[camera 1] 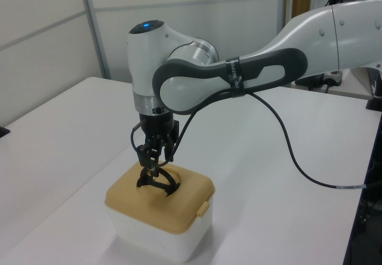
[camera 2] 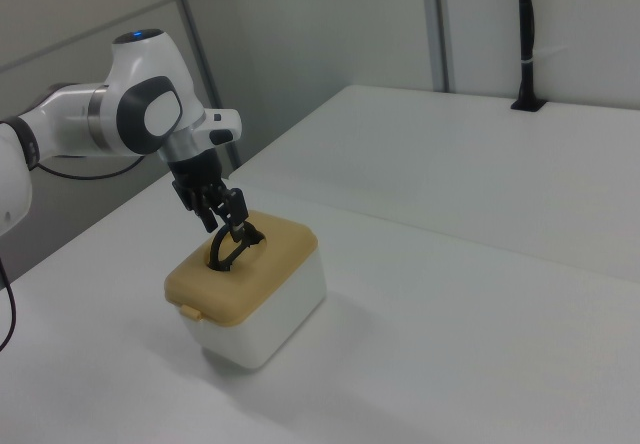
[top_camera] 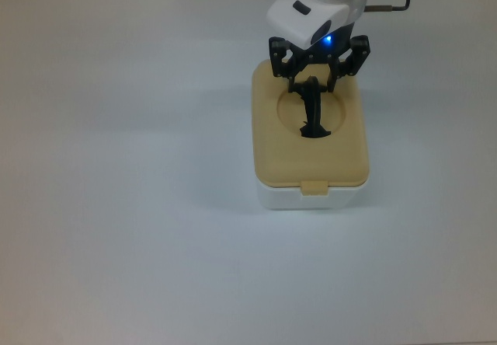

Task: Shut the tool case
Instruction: 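Open the gripper and release the lid handle, lifting away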

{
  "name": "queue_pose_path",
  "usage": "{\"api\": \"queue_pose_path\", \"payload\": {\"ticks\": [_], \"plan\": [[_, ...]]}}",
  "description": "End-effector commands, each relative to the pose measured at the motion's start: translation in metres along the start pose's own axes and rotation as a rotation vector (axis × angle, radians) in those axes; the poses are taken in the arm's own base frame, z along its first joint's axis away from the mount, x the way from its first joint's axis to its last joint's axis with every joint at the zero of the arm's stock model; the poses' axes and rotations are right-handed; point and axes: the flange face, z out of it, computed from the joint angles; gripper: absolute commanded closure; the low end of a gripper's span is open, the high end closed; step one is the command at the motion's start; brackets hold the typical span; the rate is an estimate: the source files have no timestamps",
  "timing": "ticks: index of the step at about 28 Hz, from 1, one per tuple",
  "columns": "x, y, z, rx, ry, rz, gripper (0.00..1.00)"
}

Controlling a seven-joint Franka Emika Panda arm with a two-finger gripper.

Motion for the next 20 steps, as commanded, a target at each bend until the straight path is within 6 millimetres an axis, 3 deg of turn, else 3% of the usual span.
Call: {"api": "queue_pose_path", "payload": {"ticks": [1,13,18,20], "plan": [[-0.001,0.010,-0.022,-0.019,0.037,0.018,0.00],[-0.024,0.073,-0.065,-0.070,-0.031,0.035,0.00],[-0.044,0.100,-0.085,-0.086,-0.063,0.044,0.00],[-0.059,0.121,-0.099,-0.082,-0.077,0.036,0.00]]}}
